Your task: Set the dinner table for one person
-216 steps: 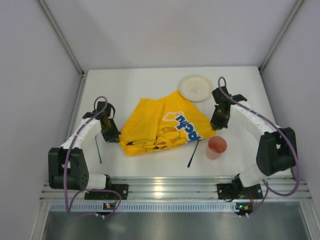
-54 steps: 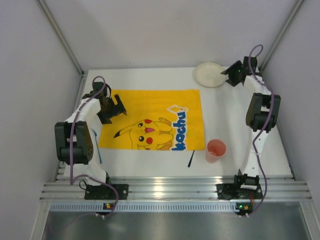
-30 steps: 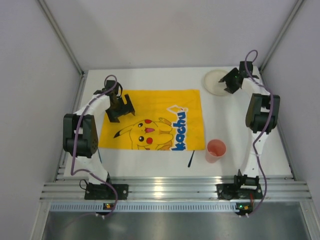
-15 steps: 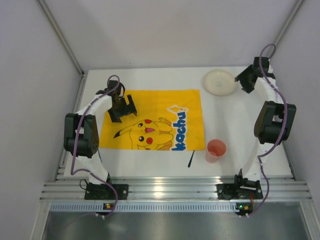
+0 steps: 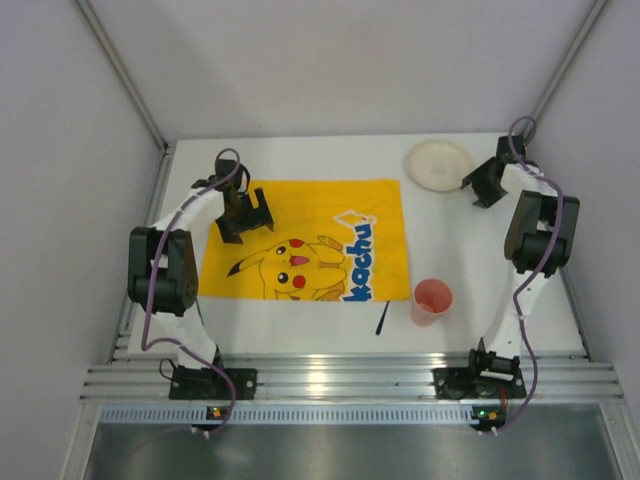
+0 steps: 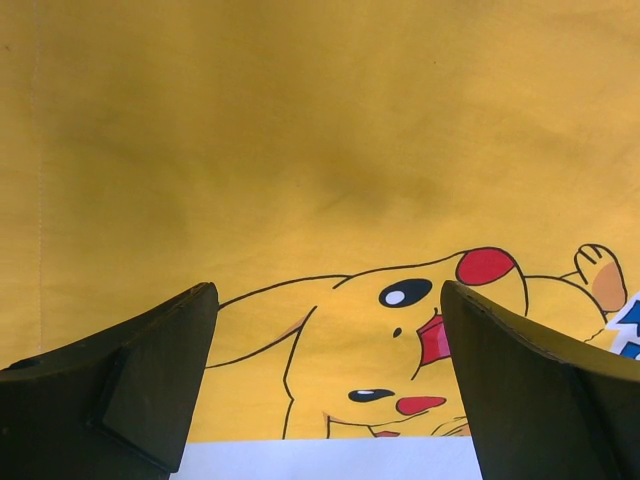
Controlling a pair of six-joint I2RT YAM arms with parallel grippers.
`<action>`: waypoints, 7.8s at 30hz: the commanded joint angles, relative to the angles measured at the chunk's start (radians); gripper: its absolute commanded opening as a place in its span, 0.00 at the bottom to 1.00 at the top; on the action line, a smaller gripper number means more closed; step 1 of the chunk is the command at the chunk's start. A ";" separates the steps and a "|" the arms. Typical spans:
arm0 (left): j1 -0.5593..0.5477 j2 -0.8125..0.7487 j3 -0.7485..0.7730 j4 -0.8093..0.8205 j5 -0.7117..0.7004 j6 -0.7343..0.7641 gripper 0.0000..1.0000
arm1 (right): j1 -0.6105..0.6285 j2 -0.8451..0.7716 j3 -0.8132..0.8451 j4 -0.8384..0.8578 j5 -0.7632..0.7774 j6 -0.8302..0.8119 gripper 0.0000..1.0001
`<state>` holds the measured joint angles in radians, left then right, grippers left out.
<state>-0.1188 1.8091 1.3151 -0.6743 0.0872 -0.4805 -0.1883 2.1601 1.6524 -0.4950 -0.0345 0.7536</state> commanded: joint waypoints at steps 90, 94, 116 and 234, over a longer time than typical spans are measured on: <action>0.276 -0.512 -0.386 -0.219 -0.186 -0.084 0.98 | 0.819 -0.402 -0.192 -0.077 -0.016 -0.042 0.68; 0.343 -0.368 -0.395 -0.202 -0.141 -0.081 0.98 | 0.780 -0.424 -0.133 -0.186 -0.019 -0.077 0.68; 0.458 -0.264 -0.309 -0.022 -0.121 0.026 0.94 | 0.717 -0.355 -0.063 -0.270 -0.074 -0.128 0.66; -0.271 -0.257 0.026 -0.291 -0.532 0.042 0.70 | 0.964 -0.634 -0.618 -0.327 0.114 0.043 0.30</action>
<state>-0.3882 1.6131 1.3521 -0.9730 -0.4595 -0.4332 0.7555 1.4857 1.0325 -0.8642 0.0067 0.7704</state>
